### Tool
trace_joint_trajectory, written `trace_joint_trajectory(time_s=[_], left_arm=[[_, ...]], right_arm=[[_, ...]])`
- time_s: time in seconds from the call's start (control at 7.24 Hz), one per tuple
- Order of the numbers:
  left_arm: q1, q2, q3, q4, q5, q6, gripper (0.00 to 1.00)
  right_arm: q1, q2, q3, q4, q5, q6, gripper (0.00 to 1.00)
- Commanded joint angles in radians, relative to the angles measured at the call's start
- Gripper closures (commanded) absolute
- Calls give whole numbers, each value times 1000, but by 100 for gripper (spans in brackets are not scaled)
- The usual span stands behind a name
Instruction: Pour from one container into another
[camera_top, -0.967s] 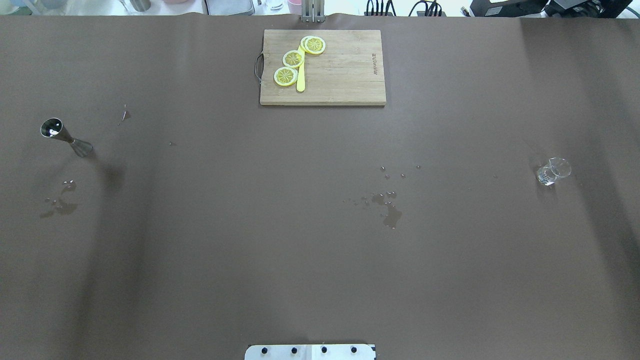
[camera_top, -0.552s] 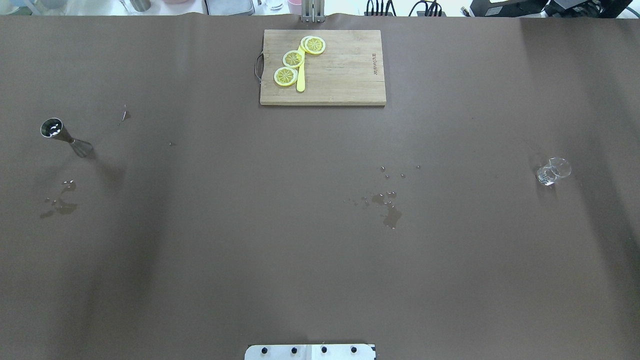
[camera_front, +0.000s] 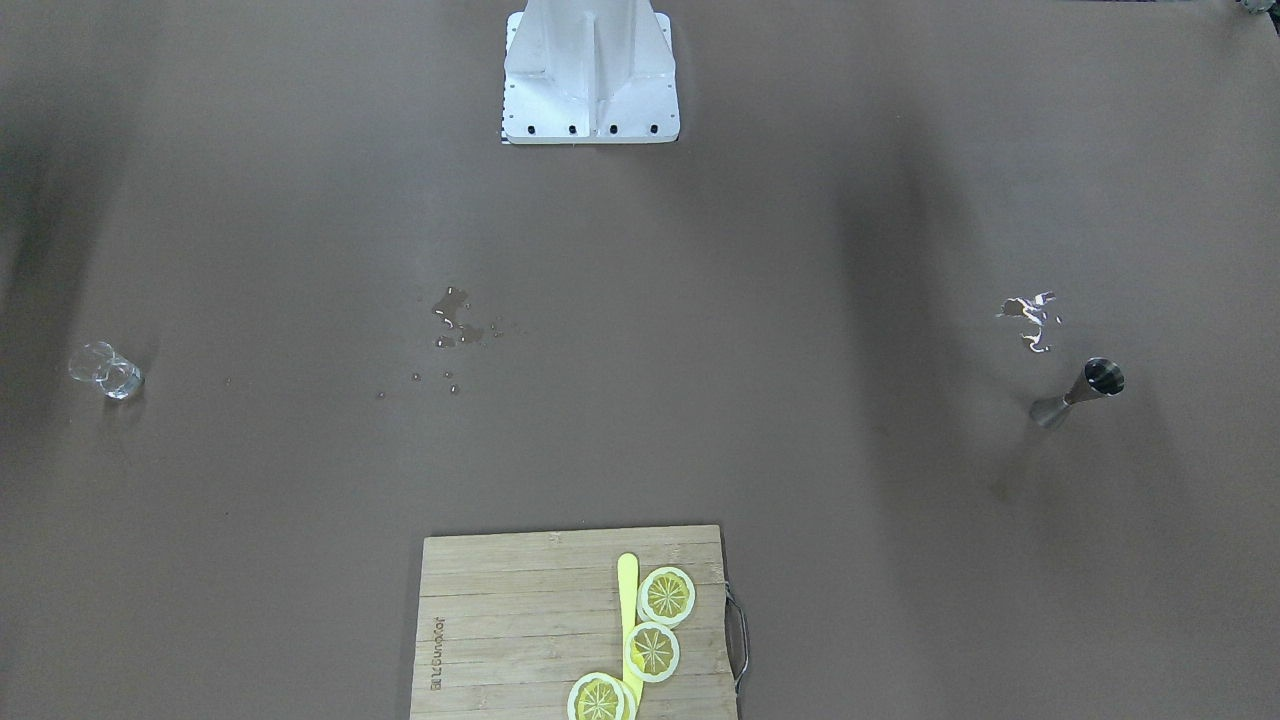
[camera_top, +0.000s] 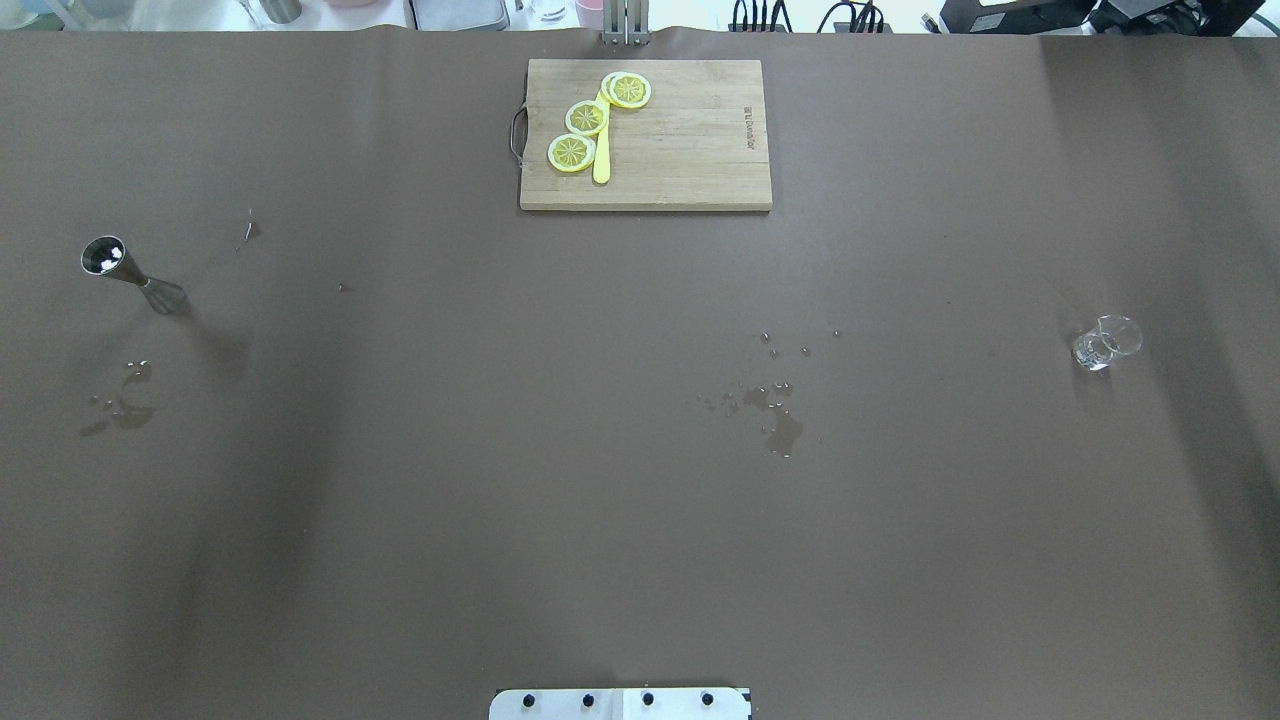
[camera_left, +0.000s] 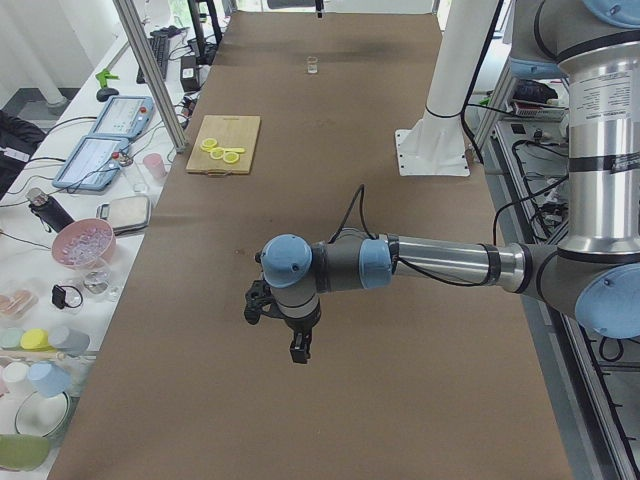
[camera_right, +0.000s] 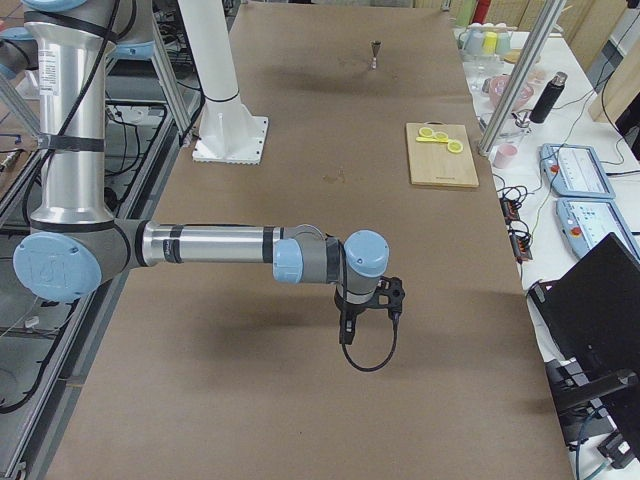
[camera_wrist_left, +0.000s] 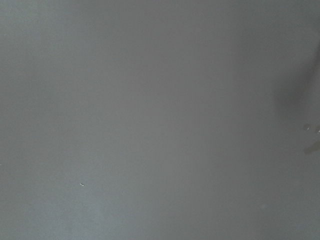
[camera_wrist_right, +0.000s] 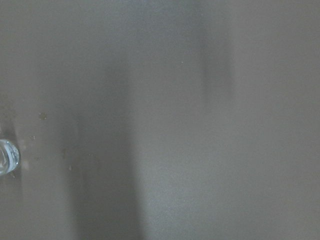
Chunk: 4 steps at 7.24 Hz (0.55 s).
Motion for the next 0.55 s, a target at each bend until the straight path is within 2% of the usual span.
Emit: trace_joint_trajectory(time_s=[0.0,0.28,0.41], left_arm=[[1,5,39,-85,-23,-130,2],[1,11,61,-207,-23,-132,2],[1,11,61,-211,-21,-130,2]], right_arm=[[0,2,1,0,1,0,0],[0,1,-3,0,-3,0,0],[0,2,-3,0,-3,0,0]])
